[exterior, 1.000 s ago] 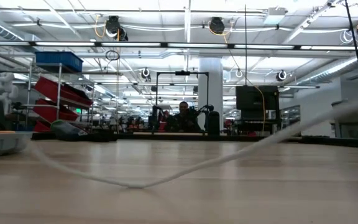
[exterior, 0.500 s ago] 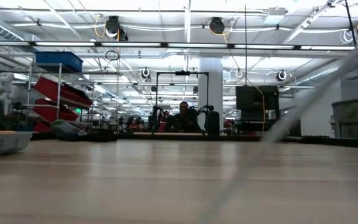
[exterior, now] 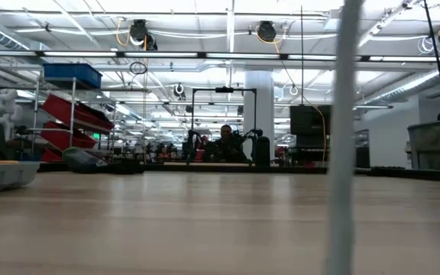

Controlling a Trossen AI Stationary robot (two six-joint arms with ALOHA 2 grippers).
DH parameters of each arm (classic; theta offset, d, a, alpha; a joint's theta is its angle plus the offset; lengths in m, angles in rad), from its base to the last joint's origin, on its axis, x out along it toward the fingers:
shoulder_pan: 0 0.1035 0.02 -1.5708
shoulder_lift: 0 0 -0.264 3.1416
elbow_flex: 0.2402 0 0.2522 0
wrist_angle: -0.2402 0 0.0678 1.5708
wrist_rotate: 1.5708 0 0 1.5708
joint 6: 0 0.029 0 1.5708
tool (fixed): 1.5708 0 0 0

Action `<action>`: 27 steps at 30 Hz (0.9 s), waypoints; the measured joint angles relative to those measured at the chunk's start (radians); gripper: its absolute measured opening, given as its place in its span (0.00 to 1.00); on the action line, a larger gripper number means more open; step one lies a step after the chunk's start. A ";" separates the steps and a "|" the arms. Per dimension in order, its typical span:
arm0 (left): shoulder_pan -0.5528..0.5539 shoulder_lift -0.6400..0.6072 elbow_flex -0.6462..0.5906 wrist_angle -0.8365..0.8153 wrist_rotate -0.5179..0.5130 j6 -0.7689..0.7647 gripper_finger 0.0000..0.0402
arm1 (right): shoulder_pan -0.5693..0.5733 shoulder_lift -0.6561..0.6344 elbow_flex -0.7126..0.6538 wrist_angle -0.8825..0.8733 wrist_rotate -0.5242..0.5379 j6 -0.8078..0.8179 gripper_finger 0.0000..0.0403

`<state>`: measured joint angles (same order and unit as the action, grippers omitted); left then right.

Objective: Coil cords
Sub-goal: Coil the white cable wire into the spool

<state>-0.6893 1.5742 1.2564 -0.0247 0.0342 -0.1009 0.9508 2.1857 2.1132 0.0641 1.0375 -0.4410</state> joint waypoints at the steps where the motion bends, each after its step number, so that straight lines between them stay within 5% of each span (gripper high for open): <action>1: 0.000 0.000 0.000 0.002 0.003 0.000 0.02 | -0.011 -0.006 0.000 -0.018 -0.025 0.007 0.00; 12: 0.000 0.007 0.000 0.007 0.023 0.003 0.02 | -0.121 -0.102 0.000 -0.320 -0.263 0.185 0.00; 27: 0.000 0.042 0.000 0.101 0.065 0.061 0.02 | -0.192 -0.208 0.000 -0.562 -0.340 0.220 0.00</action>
<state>-0.6895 1.6165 1.2568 0.0761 0.0995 -0.0401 0.7588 1.9781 2.1132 -0.4983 0.6974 -0.2211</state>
